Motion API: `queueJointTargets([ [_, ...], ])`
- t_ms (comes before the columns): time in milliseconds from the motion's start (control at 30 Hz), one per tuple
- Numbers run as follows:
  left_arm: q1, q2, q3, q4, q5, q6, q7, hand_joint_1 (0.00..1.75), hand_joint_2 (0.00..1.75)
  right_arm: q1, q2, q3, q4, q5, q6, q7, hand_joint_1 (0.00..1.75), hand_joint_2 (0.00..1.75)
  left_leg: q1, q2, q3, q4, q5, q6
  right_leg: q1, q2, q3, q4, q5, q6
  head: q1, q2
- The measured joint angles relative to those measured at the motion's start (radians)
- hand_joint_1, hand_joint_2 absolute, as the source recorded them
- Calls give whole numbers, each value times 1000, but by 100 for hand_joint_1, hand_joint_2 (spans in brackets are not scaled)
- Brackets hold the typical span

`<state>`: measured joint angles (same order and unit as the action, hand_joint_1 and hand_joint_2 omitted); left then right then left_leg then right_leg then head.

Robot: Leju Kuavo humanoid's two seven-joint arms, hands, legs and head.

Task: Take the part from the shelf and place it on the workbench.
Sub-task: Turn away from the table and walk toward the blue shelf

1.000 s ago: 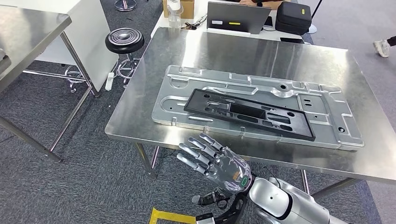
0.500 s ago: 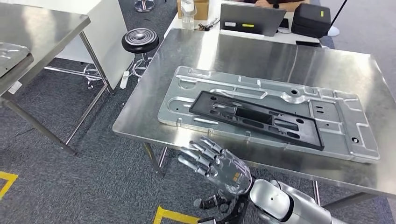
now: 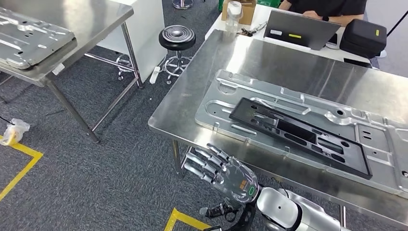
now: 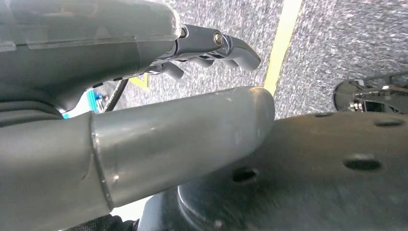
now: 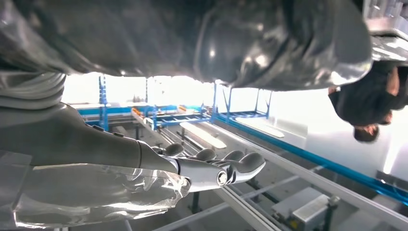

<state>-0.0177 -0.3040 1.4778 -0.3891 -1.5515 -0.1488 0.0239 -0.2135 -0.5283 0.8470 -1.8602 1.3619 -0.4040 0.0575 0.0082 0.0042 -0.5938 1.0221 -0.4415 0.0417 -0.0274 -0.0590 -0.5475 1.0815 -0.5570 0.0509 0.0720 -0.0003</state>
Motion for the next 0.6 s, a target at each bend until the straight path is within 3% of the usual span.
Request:
queueJointTargets([
  [67,-1,0,0,0,0,0,0,0,0,7,-2,0,3,0,-2,0,0,0,-2,-20,-2,0,2,7,0,45,-65,134,-66,-1,0,0],
  [100,-1,0,0,0,0,0,0,0,0,11,-2,0,4,0,-2,0,0,0,-5,-33,-2,0,2,8,2,53,-98,192,-84,-2,0,0],
  [133,-1,0,0,0,0,0,0,0,0,14,-2,0,5,0,-3,0,0,0,-7,-46,-2,0,3,9,4,56,-116,219,-80,-5,0,0],
  [167,0,0,0,0,0,0,0,0,0,16,-2,0,6,0,-3,0,0,0,-10,-61,-1,0,3,9,6,59,-115,204,-55,-10,0,0],
  [200,0,0,0,0,0,0,0,0,0,17,-2,1,6,-1,-4,0,0,0,-12,-76,1,0,3,9,8,66,-95,151,-15,-16,0,0],
  [267,-1,-1,0,0,0,0,0,0,0,18,-4,1,6,-4,-5,0,0,0,-13,-101,3,1,4,8,11,115,-37,11,55,-32,0,0],
  [333,-2,-2,0,1,0,0,1,0,0,19,-9,1,6,-8,-7,-1,0,0,-9,-124,-4,2,7,-1,15,149,-11,-56,75,-41,0,0],
  [400,-1,-2,0,1,0,0,2,0,0,20,-12,2,6,-11,-9,-2,0,0,-5,-148,-11,-1,12,-15,17,132,-7,-67,78,-44,0,0],
  [433,0,-2,0,1,0,0,2,0,0,20,-12,2,6,-11,-9,-3,0,0,-6,-145,-13,2,10,-21,15,119,-2,-75,81,-47,0,0],
  [500,-1,-1,0,1,0,1,3,0,0,21,-12,2,6,-13,-9,-4,0,0,-11,-96,-36,52,-24,-30,8,87,11,-94,86,-54,-2,0],
  [567,-4,-1,0,1,0,3,3,0,0,23,-13,3,6,-13,-9,-5,0,0,-7,-35,-96,175,-92,-39,8,53,16,-98,86,-59,-5,0],
  [600,-4,-1,0,1,0,3,4,0,0,25,-13,3,6,-13,-9,-6,0,0,-4,-22,-127,238,-118,-44,8,36,16,-98,85,-59,-5,0],
])
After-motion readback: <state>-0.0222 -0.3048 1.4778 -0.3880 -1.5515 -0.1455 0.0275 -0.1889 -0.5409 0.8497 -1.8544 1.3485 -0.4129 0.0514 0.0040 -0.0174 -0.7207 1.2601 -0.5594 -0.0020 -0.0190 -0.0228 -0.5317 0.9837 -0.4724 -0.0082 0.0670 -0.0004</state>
